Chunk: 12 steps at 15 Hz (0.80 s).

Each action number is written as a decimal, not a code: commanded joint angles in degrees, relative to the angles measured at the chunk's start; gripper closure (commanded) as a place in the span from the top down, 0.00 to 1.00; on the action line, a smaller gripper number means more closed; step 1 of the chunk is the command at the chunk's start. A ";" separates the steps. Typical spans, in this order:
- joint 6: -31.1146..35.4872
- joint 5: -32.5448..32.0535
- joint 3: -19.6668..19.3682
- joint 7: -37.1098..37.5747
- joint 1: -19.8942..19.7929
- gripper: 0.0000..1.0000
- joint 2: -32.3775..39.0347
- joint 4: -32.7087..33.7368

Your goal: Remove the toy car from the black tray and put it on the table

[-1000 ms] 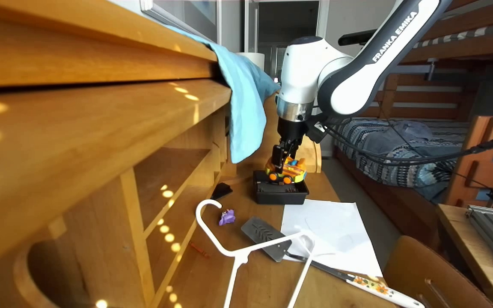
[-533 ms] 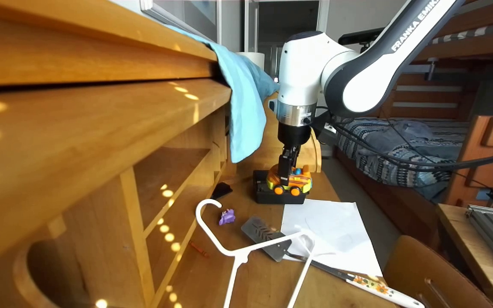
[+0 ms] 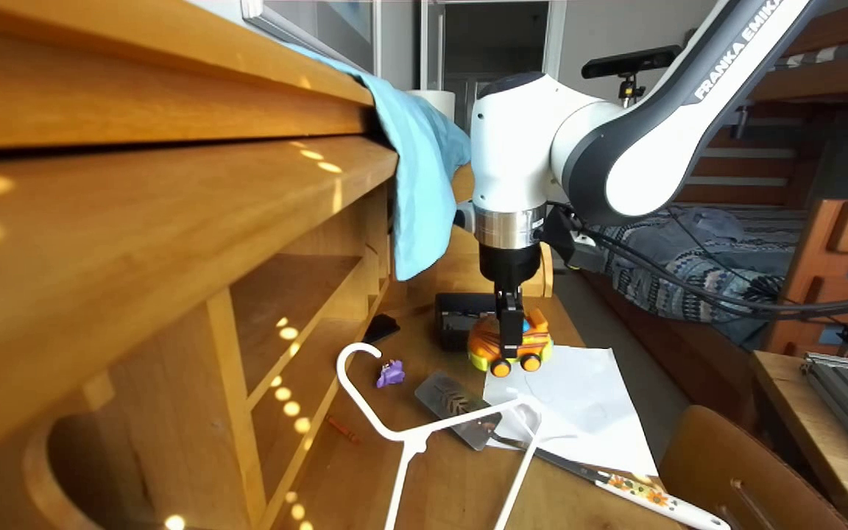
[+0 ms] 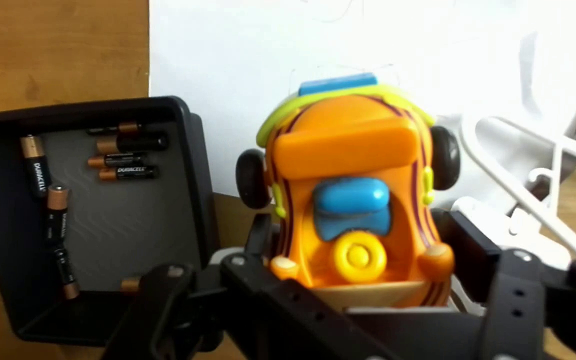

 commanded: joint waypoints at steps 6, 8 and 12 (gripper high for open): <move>2.11 -2.24 -2.27 1.24 -1.48 0.60 5.58 2.02; 5.18 -3.64 -3.69 2.36 -1.20 0.60 7.09 2.07; 10.14 -4.40 -5.26 2.15 -0.90 0.60 10.21 2.65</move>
